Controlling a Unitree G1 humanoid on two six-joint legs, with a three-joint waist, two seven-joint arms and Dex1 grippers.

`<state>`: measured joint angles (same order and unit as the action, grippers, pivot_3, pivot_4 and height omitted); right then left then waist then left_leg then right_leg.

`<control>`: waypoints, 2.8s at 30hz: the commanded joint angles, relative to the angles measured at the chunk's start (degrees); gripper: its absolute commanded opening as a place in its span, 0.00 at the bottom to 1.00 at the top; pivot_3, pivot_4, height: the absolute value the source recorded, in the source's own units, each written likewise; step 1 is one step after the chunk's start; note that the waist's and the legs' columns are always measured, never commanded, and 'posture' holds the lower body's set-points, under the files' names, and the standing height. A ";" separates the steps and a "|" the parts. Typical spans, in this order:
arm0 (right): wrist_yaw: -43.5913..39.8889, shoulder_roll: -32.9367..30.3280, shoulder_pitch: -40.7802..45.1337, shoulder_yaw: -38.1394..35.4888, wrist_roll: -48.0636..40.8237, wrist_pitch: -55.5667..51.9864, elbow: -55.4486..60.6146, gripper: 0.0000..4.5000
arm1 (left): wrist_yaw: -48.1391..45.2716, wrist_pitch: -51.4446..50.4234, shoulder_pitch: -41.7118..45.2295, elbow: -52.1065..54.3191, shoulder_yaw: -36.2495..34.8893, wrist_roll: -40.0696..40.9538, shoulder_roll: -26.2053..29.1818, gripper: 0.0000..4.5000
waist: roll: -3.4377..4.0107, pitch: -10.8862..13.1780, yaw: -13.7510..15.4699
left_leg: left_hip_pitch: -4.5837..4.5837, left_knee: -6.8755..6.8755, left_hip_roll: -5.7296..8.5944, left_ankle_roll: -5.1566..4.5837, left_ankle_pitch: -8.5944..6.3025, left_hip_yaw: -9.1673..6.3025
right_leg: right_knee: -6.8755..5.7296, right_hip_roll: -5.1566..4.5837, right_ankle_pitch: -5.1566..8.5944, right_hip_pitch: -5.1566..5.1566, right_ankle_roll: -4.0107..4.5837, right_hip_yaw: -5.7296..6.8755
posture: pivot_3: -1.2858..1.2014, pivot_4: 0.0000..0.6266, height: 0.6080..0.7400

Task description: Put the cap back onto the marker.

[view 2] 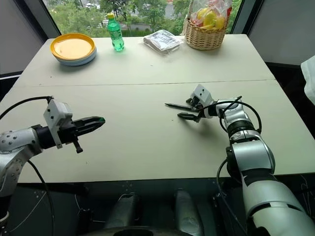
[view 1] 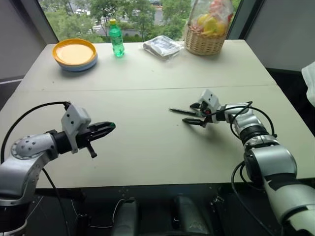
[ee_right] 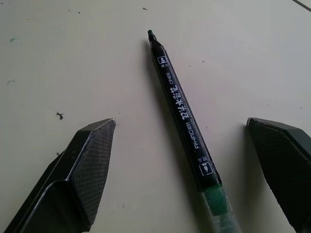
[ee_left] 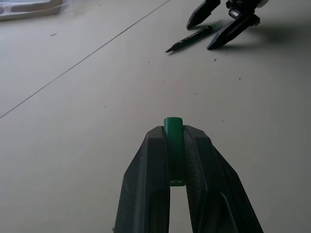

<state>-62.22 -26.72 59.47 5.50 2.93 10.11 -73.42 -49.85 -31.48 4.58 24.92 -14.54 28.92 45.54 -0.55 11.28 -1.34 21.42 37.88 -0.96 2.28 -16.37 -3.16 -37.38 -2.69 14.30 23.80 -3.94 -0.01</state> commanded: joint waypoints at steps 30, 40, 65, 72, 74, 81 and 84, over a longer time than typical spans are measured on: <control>-11.31 1.17 0.38 0.30 0.13 7.90 16.29 0.01 | -18.66 36.43 19.04 -39.00 9.30 -8.07 -7.25 0.00 | 0.07 0.04 0.19 | 0.06 0.00 0.00 0.01 0.00 0.04 | 0.03 0.02 -0.01 0.07 -0.01 0.02 | 0.52 0.24 1.00; -14.35 1.20 -3.19 3.02 -1.23 3.95 30.58 0.01 | -21.42 52.74 26.95 -53.95 12.94 -13.83 -11.48 0.00 | 0.07 0.04 0.33 | 0.14 0.00 0.00 0.00 0.00 0.06 | 0.00 0.00 -0.02 0.16 -0.02 0.02 | 0.52 0.24 1.00; -17.27 1.86 -3.38 5.68 -3.60 -2.03 36.01 0.01 | -25.07 44.44 30.12 -49.84 13.47 -10.45 -15.44 0.00 | 0.07 0.04 0.23 | 0.15 0.01 0.01 0.00 0.00 0.05 | -0.06 0.01 -0.02 0.20 -0.02 0.02 | 0.52 0.24 1.00; -17.36 2.17 -3.04 5.84 -3.62 -2.18 36.11 0.01 | -26.28 42.93 29.30 -49.26 14.24 -10.72 -15.14 0.00 | 0.07 0.04 0.24 | 0.15 0.01 0.00 0.00 0.00 0.05 | -0.06 0.02 -0.02 0.20 -0.02 0.02 | 0.52 0.24 1.00; -17.39 2.20 -2.99 5.87 -3.61 -2.21 36.14 0.01 | -26.96 42.06 28.77 -48.69 14.57 -10.74 -14.79 0.00 | 0.07 0.04 0.23 | 0.15 0.01 0.00 0.00 0.00 0.05 | -0.07 0.02 -0.02 0.20 -0.02 0.02 | 0.52 0.24 1.00; -17.63 2.15 -3.34 6.15 -3.80 -2.67 37.15 0.01 | -27.03 41.24 28.56 -48.53 15.17 -11.24 -14.48 0.00 | 0.07 0.04 0.27 | 0.14 0.01 0.00 0.00 0.00 0.04 | -0.07 0.02 -0.02 0.20 -0.02 0.02 | 0.52 0.24 1.00; -17.90 2.10 -3.56 6.34 -3.87 -3.19 37.75 0.01 | -26.69 41.41 29.00 -48.77 15.28 -11.37 -14.77 0.00 | 0.07 0.04 0.28 | 0.15 0.02 0.00 0.00 0.00 0.04 | -0.07 0.02 -0.01 0.20 -0.02 0.02 | 0.52 0.24 1.00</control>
<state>-79.80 -24.65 54.56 12.11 0.64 7.10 -38.13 -76.89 9.45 32.37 -24.80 1.00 17.45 30.62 -0.48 11.32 -1.06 21.57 37.89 -0.95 2.28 -16.37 -3.12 -37.44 -2.67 14.29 24.00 -3.96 0.01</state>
